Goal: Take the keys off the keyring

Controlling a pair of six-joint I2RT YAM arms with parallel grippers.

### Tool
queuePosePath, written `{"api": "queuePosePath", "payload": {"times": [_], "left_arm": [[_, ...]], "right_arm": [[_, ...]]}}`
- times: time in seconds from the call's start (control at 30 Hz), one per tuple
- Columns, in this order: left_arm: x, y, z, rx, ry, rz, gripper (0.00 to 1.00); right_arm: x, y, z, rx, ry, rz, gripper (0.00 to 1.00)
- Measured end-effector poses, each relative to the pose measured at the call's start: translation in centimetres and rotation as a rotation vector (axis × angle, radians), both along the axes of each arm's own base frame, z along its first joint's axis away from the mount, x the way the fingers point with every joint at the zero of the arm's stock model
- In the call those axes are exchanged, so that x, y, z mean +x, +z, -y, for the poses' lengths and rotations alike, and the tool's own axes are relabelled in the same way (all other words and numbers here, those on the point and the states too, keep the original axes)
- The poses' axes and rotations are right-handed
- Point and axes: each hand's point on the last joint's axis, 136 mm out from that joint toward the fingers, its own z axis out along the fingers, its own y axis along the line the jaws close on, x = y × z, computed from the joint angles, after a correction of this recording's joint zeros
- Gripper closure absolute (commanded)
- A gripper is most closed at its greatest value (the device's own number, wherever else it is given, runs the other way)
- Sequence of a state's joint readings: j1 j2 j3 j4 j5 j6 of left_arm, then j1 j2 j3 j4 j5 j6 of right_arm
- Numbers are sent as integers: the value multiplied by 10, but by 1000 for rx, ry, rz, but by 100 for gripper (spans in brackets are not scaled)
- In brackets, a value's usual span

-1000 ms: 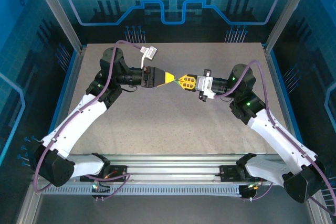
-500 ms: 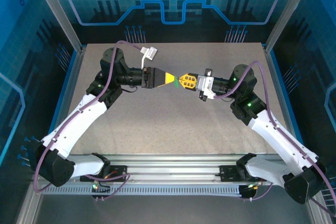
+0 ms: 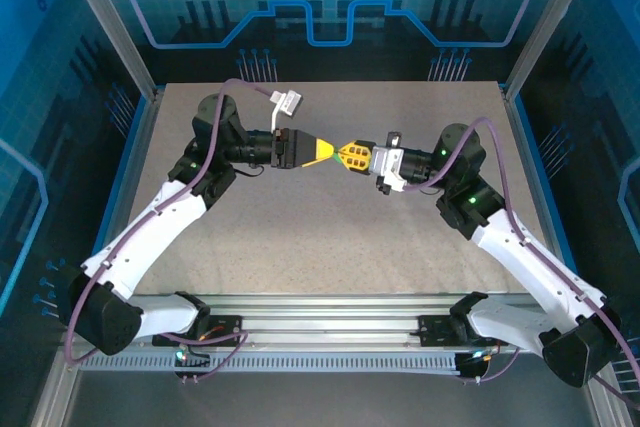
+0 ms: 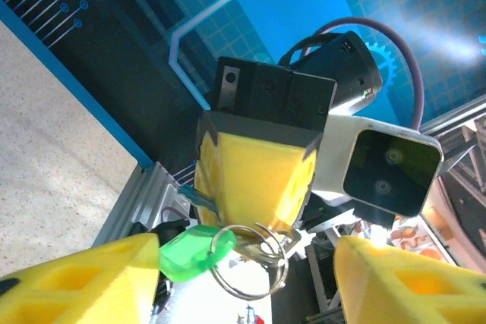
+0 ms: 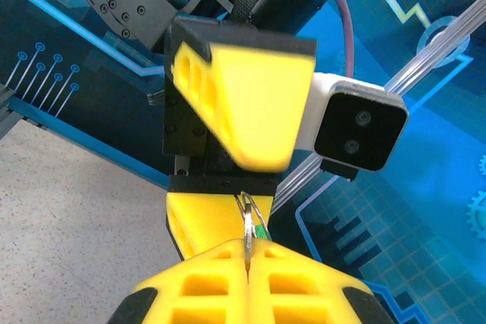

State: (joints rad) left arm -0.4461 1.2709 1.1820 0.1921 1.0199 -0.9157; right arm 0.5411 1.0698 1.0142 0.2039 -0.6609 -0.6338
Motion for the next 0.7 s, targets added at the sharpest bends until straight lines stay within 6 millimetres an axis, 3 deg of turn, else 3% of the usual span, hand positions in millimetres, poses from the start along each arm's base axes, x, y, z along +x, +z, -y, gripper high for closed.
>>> {"api": "queuePosePath", "payload": {"times": [0.7], "left_arm": [[-2,4,1,-30,-20,7,74]], "right_arm": [[-1,-3,-3,-30,-14,48,100]]}}
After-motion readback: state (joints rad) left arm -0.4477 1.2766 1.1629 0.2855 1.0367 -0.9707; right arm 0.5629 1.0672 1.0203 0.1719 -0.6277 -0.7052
